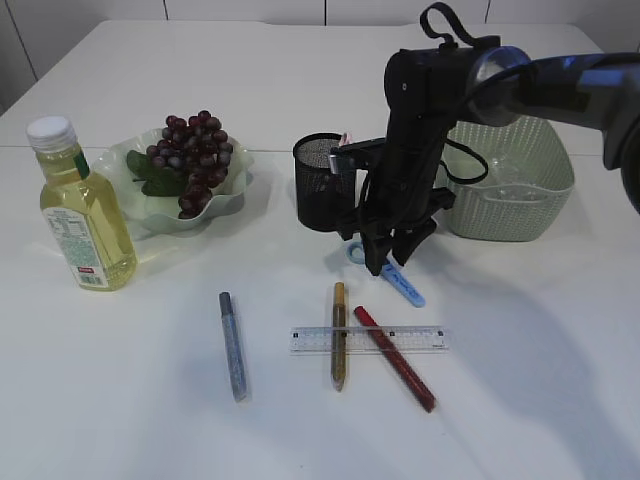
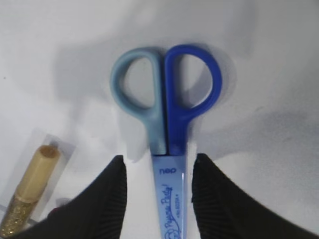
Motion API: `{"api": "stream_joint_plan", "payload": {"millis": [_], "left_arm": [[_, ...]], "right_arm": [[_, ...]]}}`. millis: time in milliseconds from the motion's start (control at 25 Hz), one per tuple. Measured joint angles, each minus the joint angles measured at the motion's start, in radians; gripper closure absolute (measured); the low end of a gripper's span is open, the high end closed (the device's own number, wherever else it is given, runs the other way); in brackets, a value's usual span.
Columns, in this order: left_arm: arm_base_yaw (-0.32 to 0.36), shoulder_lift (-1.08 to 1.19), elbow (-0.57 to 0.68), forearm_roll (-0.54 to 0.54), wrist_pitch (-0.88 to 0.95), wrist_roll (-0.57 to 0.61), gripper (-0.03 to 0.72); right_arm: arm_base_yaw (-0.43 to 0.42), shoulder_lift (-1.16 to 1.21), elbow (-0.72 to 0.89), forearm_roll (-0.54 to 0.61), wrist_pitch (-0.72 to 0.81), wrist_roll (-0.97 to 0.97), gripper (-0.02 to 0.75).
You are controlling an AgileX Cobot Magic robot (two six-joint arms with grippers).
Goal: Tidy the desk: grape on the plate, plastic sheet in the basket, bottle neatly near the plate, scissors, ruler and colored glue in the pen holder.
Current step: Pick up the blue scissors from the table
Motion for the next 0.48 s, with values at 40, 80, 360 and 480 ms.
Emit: {"api": "stream_joint_plan", "payload": {"millis": [40,80,360,480], "left_arm": [[0.0,0.0,0.0,0.0,0.0,0.0,0.253],[0.0,0.0,0.0,0.0,0.0,0.0,0.254],[0.0,0.0,0.0,0.0,0.0,0.0,0.253],[0.0,0.0,0.0,0.0,0.0,0.0,0.254]], "right_arm": [[0.0,0.0,0.0,-0.006,0.0,0.0,0.387],[0.0,0.0,0.0,-0.008,0.0,0.0,0.387],[0.0,0.0,0.0,-0.013,0.0,-0.002,0.387],[0.0,0.002,0.0,-0.013,0.0,-0.004,0.387]]}}
